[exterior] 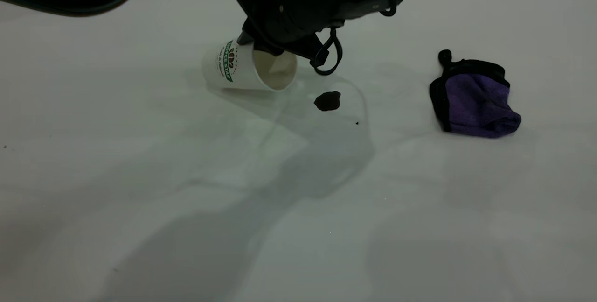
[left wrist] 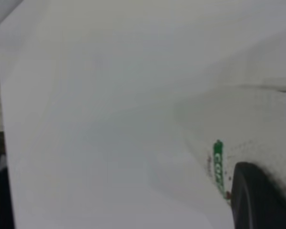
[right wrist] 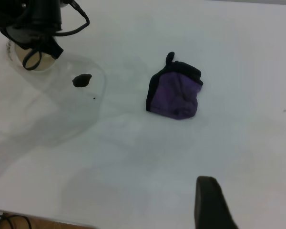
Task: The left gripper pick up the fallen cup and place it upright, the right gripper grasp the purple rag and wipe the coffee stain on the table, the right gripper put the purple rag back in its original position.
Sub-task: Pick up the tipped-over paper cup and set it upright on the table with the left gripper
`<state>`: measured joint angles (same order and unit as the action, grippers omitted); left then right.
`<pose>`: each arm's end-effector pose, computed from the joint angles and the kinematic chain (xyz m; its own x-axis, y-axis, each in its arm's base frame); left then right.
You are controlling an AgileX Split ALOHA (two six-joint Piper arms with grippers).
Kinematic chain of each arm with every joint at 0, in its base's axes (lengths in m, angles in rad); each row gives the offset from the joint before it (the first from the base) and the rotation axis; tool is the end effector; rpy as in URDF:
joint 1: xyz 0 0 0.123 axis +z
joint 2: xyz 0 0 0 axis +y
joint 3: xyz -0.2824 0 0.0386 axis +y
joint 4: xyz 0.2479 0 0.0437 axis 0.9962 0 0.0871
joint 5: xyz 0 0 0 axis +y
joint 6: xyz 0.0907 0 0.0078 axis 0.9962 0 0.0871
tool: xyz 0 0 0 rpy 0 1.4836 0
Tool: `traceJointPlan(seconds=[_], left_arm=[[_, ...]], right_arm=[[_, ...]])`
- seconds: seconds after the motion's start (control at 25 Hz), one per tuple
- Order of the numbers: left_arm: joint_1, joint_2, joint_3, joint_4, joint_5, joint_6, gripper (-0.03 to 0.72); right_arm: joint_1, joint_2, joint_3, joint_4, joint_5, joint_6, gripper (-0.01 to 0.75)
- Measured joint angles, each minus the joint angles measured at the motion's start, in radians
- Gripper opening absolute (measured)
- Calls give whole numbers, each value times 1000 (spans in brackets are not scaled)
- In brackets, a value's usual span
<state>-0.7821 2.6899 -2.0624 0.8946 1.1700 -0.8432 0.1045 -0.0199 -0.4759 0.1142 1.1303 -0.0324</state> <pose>0.4013 -0.3064 0.0381 -0.8311 0.4521 -0.3237 0.1579 0.7501 0.6422 -0.0094 0.0085 0.2653 -0.5185 -0.0379 -0.8542 -0.1829 0.9808 0.0675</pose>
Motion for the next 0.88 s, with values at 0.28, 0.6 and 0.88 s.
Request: traceJointPlan(seconds=[0.28,0.6,0.88], left_arm=[[22,-32,-148,-173,-1,343,1],[201,-54,-273,-551,0,784,1],[401,-54,-273,-749,0,931,1]], right_arm=[[0,0,0,0,0,0,446],[0,0,0,0,0,0,446],[0,0,0,0,0,0,446]])
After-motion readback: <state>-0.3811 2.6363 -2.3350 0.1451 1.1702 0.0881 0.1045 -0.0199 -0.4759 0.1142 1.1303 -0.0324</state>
